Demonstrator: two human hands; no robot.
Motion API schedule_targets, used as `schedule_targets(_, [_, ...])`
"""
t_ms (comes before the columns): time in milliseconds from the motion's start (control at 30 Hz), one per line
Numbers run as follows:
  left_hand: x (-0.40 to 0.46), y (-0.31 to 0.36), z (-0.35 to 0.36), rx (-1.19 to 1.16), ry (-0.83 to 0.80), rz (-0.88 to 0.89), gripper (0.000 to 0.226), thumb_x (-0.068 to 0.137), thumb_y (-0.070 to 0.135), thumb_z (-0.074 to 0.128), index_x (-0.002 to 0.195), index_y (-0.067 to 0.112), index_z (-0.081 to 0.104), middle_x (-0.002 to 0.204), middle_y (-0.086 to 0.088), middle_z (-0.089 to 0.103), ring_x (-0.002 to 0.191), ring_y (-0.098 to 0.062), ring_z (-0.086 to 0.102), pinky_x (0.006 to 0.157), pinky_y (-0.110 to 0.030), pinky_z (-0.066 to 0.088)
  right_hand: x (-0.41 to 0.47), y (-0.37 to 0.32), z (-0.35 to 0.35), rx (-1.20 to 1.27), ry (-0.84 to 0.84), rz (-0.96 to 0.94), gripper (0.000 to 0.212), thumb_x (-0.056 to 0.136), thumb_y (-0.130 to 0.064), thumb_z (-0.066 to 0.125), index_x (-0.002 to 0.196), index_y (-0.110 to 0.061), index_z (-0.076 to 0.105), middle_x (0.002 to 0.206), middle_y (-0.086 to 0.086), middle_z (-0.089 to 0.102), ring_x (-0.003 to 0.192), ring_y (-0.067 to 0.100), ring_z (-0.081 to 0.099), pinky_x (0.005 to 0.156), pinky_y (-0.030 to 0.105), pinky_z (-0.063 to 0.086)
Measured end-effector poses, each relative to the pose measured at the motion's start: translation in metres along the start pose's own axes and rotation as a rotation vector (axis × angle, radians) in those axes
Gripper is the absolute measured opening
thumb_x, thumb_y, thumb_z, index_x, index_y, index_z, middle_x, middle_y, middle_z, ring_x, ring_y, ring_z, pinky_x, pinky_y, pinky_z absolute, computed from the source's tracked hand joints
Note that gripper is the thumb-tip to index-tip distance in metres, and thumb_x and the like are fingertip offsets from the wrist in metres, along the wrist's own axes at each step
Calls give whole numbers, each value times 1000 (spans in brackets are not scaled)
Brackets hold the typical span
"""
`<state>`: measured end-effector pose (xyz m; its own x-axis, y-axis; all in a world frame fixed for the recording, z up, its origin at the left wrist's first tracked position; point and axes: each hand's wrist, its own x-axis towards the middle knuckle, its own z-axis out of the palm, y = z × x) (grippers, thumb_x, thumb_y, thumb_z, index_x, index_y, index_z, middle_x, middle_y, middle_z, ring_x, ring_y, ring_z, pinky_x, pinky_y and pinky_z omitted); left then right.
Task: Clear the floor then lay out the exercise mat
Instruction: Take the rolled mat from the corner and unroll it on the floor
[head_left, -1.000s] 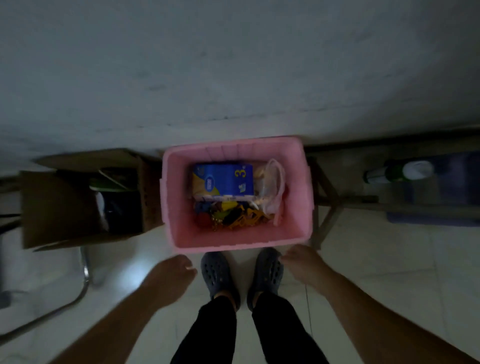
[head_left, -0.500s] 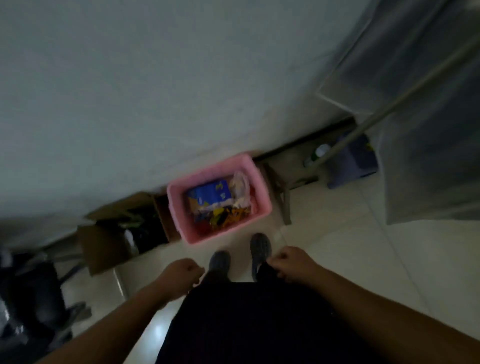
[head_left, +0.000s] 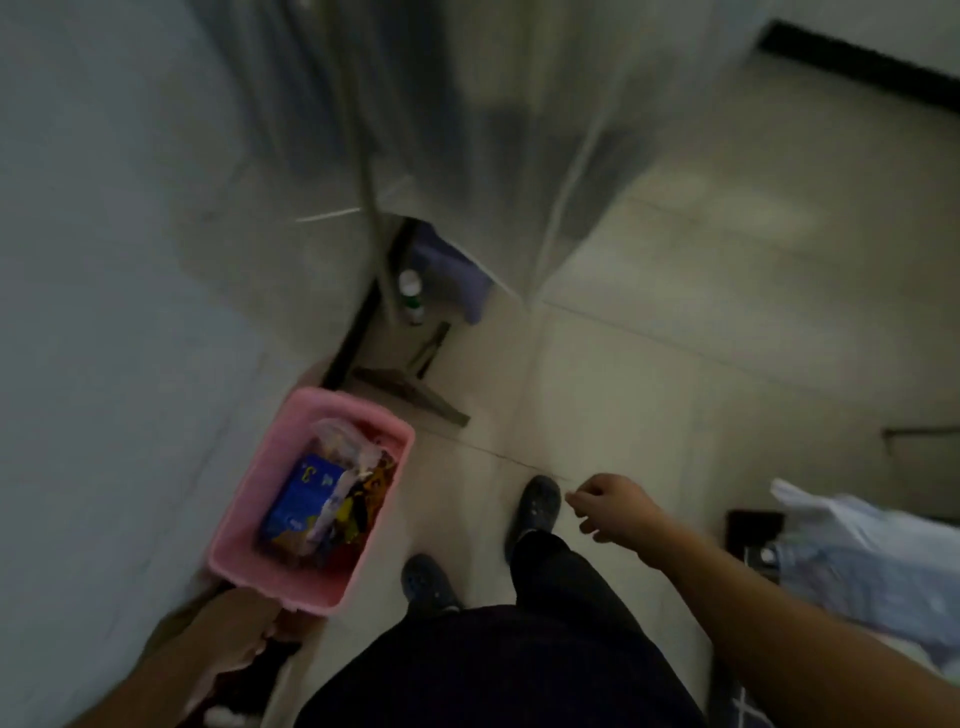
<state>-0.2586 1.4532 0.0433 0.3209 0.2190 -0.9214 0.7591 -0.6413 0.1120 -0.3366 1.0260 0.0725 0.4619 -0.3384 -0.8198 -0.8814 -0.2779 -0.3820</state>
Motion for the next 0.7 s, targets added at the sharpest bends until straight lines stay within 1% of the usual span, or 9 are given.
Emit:
schedule_targets(67, [-3, 38, 15, 88, 58, 74, 35, 94, 7, 51, 59, 6, 46, 34, -6, 41, 25, -16, 35, 29, -11, 28, -5, 46, -19, 118, 48, 70, 19, 90, -30, 62, 90, -11, 66, 89, 12, 71, 82, 26, 71, 67, 36, 59])
schedule_targets(100, [-4, 59, 26, 156, 63, 118, 36, 94, 10, 54, 59, 7, 48, 39, -7, 43, 30, -16, 37, 34, -14, 30, -9, 71, -27, 180, 69, 115, 19, 92, -31, 61, 92, -12, 65, 90, 11, 71, 82, 25, 71, 66, 34, 60])
schedule_targets(167, [-9, 110, 52, 322, -10, 225, 30, 92, 15, 60, 62, 10, 57, 53, -10, 54, 43, -18, 44, 48, -24, 35, -14, 125, -41, 278, 105, 219, 19, 94, -32, 60, 95, -13, 64, 92, 11, 69, 82, 24, 69, 64, 32, 56])
schedule_targets(233, [-13, 160, 84, 398, -71, 295, 22, 90, 15, 59, 69, 10, 63, 64, -10, 63, 54, -22, 54, 55, -28, 44, -19, 179, -53, 339, 125, 326, 19, 94, -30, 60, 94, -11, 62, 89, 11, 68, 75, 23, 67, 60, 30, 53])
schedule_targets(333, [-25, 235, 144, 469, -140, 411, 20, 93, 17, 54, 80, 7, 65, 71, -11, 64, 58, -21, 54, 54, -26, 41, -23, 251, -74, 361, 66, 455, 21, 93, -22, 60, 83, -3, 57, 70, 10, 59, 55, 19, 55, 49, 27, 44])
schedule_targets(400, [-39, 278, 187, 482, -162, 446, 19, 95, 22, 54, 89, 7, 62, 79, -12, 63, 61, -20, 54, 52, -25, 41, -22, 286, -94, 307, -2, 508, 25, 92, -19, 60, 71, -8, 52, 61, 11, 51, 46, 20, 49, 48, 27, 39])
schedule_targets(500, [-67, 333, 252, 498, -164, 490, 17, 95, 22, 55, 86, 8, 59, 77, -11, 61, 56, -18, 52, 50, -23, 40, -11, 312, -133, 227, -69, 523, 30, 87, -18, 58, 60, -13, 46, 57, 14, 47, 45, 21, 48, 45, 27, 36])
schedule_targets(600, [-98, 379, 309, 559, -218, 550, 16, 95, 21, 54, 86, 10, 61, 78, -9, 61, 58, -17, 52, 53, -24, 41, 14, 310, -186, 229, -54, 478, 33, 83, -18, 58, 53, -17, 43, 53, 11, 46, 45, 20, 46, 46, 26, 35])
schedule_targets(700, [-118, 415, 344, 636, -242, 559, 19, 95, 26, 53, 95, 11, 64, 88, -9, 66, 68, -18, 56, 57, -26, 46, 46, 283, -249, 321, 13, 403, 22, 89, -20, 60, 70, -10, 56, 66, 14, 59, 55, 23, 55, 50, 28, 43])
